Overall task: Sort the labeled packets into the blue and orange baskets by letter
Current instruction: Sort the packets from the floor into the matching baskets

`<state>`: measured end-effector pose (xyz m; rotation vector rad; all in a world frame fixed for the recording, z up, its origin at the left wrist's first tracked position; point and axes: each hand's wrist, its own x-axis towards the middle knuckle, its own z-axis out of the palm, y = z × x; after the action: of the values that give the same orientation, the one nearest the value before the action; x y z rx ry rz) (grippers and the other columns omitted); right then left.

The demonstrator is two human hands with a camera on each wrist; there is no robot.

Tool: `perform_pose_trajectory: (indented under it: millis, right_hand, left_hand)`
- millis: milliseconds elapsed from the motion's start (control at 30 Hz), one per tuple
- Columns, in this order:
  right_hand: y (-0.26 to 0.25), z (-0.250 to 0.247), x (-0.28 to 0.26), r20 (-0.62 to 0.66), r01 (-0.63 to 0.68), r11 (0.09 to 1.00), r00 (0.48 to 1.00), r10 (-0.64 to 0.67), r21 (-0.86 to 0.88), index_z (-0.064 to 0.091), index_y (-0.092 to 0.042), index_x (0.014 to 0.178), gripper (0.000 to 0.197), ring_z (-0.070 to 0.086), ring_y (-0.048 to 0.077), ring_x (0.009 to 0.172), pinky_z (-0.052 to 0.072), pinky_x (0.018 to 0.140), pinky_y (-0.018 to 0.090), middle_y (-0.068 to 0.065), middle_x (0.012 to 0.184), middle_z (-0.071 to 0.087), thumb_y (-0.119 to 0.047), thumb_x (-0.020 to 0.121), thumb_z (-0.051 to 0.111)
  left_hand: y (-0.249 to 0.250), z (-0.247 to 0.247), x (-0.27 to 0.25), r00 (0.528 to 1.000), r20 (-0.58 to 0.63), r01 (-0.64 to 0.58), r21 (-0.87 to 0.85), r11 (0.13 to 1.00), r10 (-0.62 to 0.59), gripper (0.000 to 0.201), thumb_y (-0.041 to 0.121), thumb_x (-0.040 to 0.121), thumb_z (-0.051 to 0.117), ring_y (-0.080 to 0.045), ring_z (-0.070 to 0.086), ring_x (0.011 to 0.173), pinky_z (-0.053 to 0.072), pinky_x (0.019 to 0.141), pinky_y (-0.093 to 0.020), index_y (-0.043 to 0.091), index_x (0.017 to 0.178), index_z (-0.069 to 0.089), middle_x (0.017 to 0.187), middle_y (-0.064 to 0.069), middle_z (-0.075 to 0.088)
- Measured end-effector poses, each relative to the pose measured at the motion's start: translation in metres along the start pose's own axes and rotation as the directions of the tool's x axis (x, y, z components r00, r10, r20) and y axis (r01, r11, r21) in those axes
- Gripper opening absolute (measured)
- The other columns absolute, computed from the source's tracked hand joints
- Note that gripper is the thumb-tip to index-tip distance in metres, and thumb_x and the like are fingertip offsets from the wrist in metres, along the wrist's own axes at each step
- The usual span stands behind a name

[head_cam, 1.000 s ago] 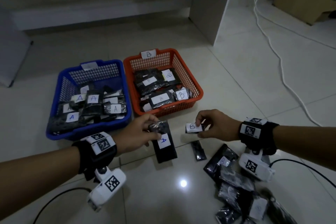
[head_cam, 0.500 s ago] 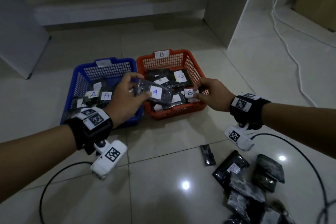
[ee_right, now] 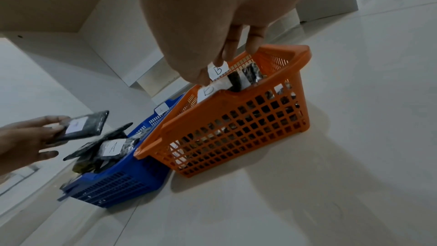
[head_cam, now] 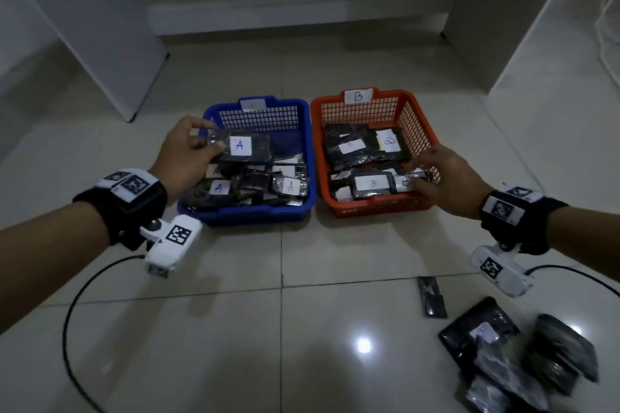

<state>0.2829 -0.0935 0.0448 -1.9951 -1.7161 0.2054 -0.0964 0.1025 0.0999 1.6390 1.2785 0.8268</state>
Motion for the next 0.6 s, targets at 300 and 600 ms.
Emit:
perform_pose_trajectory:
  millis: [300,600]
  right_hand:
    - [-0.003,0.007,0.001,0.023,0.007,1.0,1.0,-0.007,0.011,0.07,-0.01,0.11,0.022,0.046,0.014,0.107,0.037,0.093,0.031,0.009,0.118,0.057,-0.014,0.088,0.072]
    - [0.004,0.002,-0.009,0.036,-0.002,1.0,0.999,0.002,0.011,0.069,-0.014,0.114,0.024,0.047,0.017,0.11,0.044,0.095,0.037,0.004,0.119,0.054,-0.02,0.09,0.071]
  left_hand:
    - [-0.049,-0.032,0.002,0.929,-0.222,0.317,0.063,0.946,-0.296,0.027,0.025,0.086,0.075,-0.018,0.062,0.083,0.046,0.058,-0.022,0.013,0.107,0.064,0.11,-0.01,0.069]
    - [-0.058,-0.029,-0.001,0.956,-0.179,0.286,0.372,0.883,-0.234,0.03,0.036,0.077,0.08,-0.023,0.065,0.089,0.049,0.076,-0.034,0.013,0.092,0.069,0.097,-0.005,0.071]
